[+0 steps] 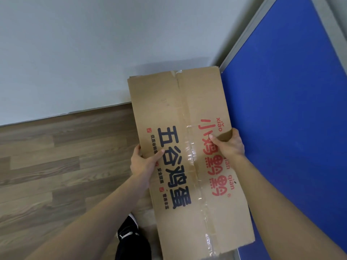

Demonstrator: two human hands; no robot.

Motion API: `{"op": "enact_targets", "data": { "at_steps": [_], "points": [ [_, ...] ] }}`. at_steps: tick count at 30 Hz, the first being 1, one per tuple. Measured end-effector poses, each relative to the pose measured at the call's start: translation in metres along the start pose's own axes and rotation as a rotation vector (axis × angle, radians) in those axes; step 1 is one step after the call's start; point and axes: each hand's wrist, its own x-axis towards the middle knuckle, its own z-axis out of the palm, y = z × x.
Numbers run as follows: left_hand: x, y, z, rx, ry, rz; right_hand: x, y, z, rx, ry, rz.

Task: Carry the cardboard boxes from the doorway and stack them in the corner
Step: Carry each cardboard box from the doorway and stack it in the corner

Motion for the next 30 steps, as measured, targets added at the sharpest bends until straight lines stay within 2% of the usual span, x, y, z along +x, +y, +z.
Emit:
{"op": "enact_targets", "data": {
  "at_steps": [12, 19, 25, 30],
  "points": [
    [0.019, 0.006, 0.007, -0.019, 0.009, -0.085, 0.019, -0.008, 0.018, -0.073, -0.074, 0.019],
    [0.037, 0.021, 0.023, 0.002, 0.004, -0.050, 0.040, -0.019, 0.029, -0.161, 0.010, 0.008],
    [0.030, 0.026, 0.023, 0.039, 0.004, -0.045, 0.010, -0.006, 0.031, -0.262, 0.056, -0.116],
    [0.014, 0.034, 0.015, 0.008, -0.029, -0.067, -0.007, -0.013, 0.017, -0.133, -0.027, -0.053]
  ]
}}
